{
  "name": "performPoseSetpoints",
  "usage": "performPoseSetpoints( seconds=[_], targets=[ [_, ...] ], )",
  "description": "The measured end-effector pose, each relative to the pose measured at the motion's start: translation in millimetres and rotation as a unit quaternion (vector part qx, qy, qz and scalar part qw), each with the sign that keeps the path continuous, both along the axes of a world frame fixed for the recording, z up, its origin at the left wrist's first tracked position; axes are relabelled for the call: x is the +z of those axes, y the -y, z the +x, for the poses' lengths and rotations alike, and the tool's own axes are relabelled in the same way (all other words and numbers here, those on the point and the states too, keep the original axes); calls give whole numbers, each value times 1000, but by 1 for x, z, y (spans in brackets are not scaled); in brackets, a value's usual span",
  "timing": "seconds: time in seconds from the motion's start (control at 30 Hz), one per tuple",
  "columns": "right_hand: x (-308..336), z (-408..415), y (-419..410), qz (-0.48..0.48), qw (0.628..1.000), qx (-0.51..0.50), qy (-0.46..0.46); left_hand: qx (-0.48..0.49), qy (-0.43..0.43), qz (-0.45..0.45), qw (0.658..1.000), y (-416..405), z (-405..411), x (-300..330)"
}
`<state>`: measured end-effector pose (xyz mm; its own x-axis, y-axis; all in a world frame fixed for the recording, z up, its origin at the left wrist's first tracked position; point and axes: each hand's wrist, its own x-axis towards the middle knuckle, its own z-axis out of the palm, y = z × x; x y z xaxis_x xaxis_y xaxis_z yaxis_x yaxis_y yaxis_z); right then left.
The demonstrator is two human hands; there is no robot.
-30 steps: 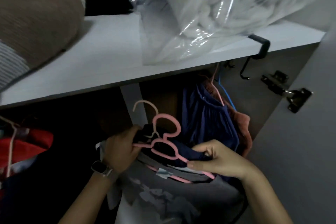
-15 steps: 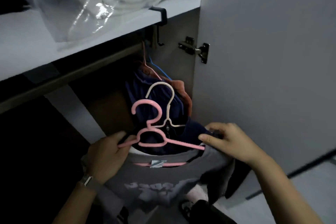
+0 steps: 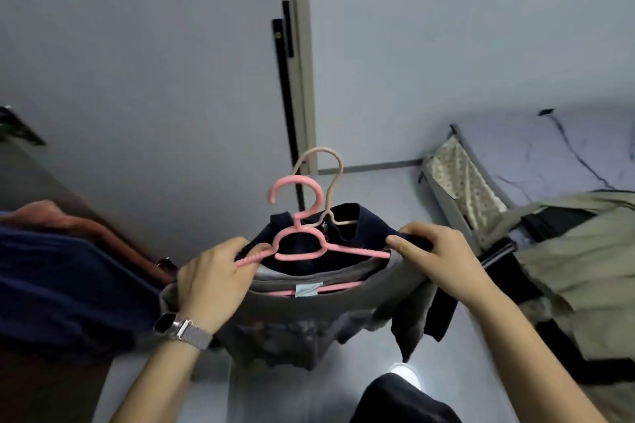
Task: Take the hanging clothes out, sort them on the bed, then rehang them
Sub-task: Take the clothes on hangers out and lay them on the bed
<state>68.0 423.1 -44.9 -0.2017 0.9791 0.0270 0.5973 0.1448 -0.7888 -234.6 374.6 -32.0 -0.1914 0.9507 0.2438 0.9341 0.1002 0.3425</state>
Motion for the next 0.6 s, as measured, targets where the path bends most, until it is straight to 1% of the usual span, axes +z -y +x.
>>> performPoseSetpoints(
  seconds=[0.13, 0.23, 0.37, 0.5, 0.6],
  targets=[
    [-5, 85, 18, -4, 995, -103, -16, -99, 18, -29, 994, -39, 80, -3],
    [-15, 150, 27, -14, 984, -170, -44, -174, -2, -28, 984, -67, 147, -9],
    [-31, 242, 39, -43, 959, -259, -104, -246, -17, -42, 968, -101, 249, -17],
    [-39, 324, 49, -34, 927, -349, -129, -317, -27, -56, 946, -134, 349, -22],
    [-39, 372, 56, -36, 905, -393, -162, -366, -25, -69, 928, -155, 412, -21]
  ],
)
